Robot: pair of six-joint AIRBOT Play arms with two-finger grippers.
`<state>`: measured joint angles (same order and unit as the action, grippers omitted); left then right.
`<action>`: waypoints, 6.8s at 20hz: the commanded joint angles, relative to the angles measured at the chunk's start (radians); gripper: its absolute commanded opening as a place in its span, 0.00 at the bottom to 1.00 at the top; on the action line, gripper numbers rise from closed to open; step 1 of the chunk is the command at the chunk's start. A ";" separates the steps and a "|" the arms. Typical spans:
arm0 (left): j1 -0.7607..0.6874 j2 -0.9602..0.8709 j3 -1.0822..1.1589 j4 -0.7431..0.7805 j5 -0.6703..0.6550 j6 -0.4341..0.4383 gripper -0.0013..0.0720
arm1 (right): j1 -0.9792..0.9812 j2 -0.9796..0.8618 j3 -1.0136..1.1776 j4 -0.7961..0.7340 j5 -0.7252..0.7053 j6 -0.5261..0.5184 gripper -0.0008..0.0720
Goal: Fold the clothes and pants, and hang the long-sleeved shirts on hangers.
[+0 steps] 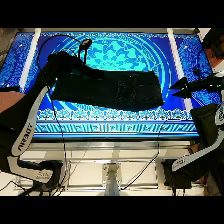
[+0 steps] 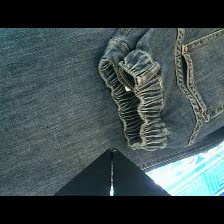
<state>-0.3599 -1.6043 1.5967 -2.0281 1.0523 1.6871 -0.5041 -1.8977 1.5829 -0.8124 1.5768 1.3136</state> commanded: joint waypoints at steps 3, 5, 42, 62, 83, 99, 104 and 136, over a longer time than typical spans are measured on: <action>-0.007 0.000 -0.006 0.000 -0.002 0.004 0.03 | 0.038 -0.051 -0.025 -0.027 0.011 0.009 0.76; -0.008 0.000 -0.006 0.000 -0.002 0.004 0.03 | 0.059 -0.074 -0.024 -0.012 0.016 0.008 0.76; -0.338 -0.361 -0.006 -0.008 -0.438 -0.270 0.03 | -0.029 0.140 0.195 -0.197 0.202 0.070 0.08; 0.171 0.208 -0.005 0.038 -0.456 -0.217 0.03 | 0.726 0.086 0.455 -0.269 -0.098 0.401 0.07; 0.181 0.223 -0.006 0.037 -0.248 -0.214 0.03 | 0.565 0.096 0.473 -0.373 0.003 0.236 0.07; 0.159 0.285 -0.006 -0.034 -0.237 -0.214 0.04 | 0.158 -0.170 0.187 0.184 0.085 0.124 0.87; 0.148 0.285 -0.006 -0.034 -0.236 -0.213 0.04 | 0.212 -0.223 0.187 0.175 0.077 0.051 0.93; 0.147 0.294 -0.006 -0.034 -0.236 -0.214 0.04 | 0.108 0.176 0.189 -0.262 0.032 0.326 0.08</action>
<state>-0.2123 -1.3117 1.5906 -2.0602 0.8162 1.4734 -0.3141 -1.8187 1.7721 -0.9176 1.6249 1.5299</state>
